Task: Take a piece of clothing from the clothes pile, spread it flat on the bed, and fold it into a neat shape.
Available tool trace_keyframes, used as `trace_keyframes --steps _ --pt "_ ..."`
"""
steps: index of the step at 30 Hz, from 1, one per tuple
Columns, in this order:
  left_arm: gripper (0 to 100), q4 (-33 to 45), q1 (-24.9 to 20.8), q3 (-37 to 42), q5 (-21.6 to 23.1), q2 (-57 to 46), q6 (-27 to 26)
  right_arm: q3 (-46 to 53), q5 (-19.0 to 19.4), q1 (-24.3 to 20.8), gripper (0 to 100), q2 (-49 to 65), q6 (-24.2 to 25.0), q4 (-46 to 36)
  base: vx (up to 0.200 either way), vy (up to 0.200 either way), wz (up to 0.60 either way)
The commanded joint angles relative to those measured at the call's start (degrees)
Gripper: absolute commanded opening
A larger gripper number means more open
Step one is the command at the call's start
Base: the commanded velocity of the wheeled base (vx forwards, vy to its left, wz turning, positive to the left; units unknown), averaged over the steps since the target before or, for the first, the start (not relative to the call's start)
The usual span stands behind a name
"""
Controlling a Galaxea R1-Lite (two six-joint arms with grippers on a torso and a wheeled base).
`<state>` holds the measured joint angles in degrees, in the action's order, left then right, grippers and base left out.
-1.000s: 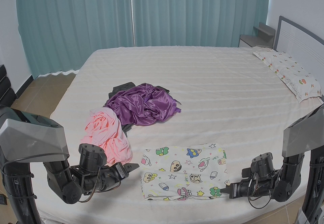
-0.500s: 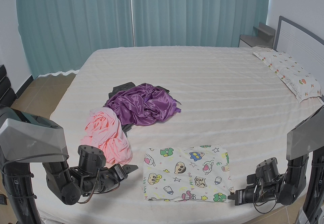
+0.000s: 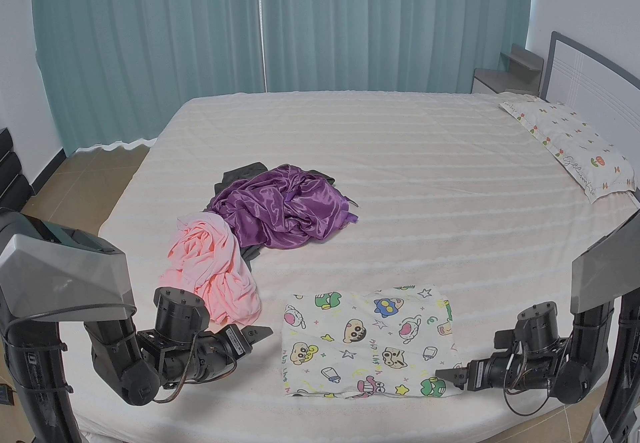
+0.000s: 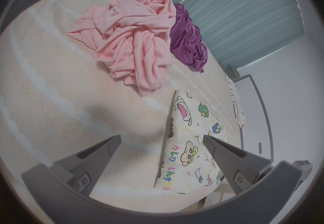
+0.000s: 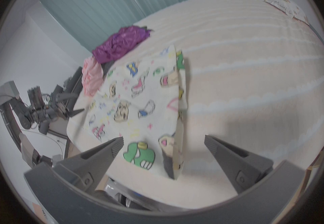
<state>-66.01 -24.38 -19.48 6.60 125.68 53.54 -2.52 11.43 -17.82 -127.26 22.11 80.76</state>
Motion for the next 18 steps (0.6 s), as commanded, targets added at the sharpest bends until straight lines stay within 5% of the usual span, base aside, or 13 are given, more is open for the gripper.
trace_keyframes --steps 1,18 --pt "100 -0.8 0.0 0.2 0.0 0.1 0.6 -2.5 2.2 4.1 100 1.5 0.2 2.5 0.0 0.0 0.0" --pt "100 -7.6 -0.1 3.1 -0.4 1.8 0.7 -41.0 2.1 3.8 100 -10.1 0.9 -25.1 0.0 0.0 0.0"
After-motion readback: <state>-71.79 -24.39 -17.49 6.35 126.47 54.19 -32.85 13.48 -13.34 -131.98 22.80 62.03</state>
